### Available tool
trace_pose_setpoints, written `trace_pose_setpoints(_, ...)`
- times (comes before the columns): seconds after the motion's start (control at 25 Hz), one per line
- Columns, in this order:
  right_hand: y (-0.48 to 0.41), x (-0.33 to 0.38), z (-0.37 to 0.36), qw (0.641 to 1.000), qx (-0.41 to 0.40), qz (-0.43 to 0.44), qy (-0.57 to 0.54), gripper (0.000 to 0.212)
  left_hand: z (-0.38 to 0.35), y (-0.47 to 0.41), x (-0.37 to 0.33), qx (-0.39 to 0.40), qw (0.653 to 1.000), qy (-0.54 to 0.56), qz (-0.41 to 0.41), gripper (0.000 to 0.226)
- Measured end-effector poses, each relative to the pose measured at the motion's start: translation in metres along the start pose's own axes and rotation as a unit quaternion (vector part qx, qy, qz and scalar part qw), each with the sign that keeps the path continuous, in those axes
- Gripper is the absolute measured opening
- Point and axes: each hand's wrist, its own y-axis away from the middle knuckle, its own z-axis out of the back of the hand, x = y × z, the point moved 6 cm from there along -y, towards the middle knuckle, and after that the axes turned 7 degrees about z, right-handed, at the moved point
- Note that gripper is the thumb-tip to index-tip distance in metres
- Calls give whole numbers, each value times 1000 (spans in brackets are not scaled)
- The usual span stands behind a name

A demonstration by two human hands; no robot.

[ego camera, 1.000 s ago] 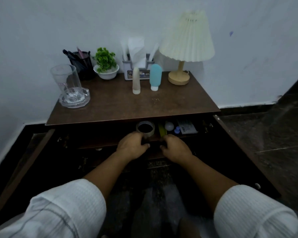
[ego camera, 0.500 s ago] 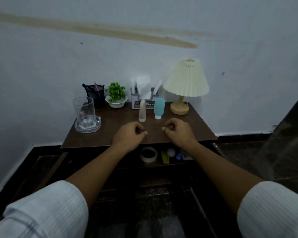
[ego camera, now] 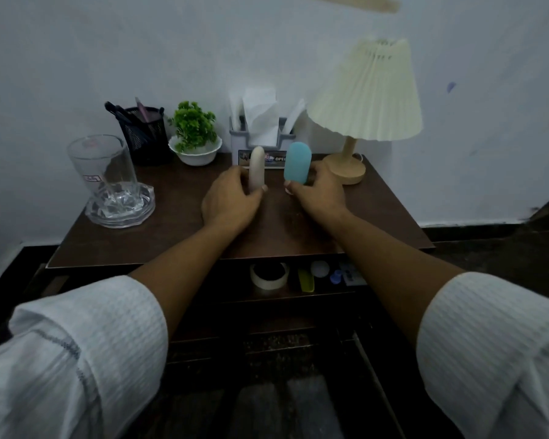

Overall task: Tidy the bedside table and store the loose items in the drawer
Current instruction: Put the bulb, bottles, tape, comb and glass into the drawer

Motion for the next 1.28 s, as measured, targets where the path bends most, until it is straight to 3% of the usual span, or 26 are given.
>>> trace_pose_setpoints(0.16,4,0,0,1000,0,9,14,29,4,11,0,8,1000,12,4,38)
trace_pose_setpoints(0.48,82,24,14,998,54,23,-38,27,33,81,-1,76,995,65,-12,31)
trace_pose_setpoints(0.64,139,34,17,990,84,39,-105,50,54,131,11,97,990,103,-23,28)
trace_pose_setpoints(0.8,175,28,1,987,106,18,-122,54,64,164,36,138,986,89,-24,31)
trace_pose_setpoints(1.08,200,-6,-53,980,188,-40,-43,53,44,170,104,188,981,-21,49,36)
trace_pose_setpoints(1.28,189,-37,-78,984,161,-73,-8,50,21,153,141,152,980,-49,121,32)
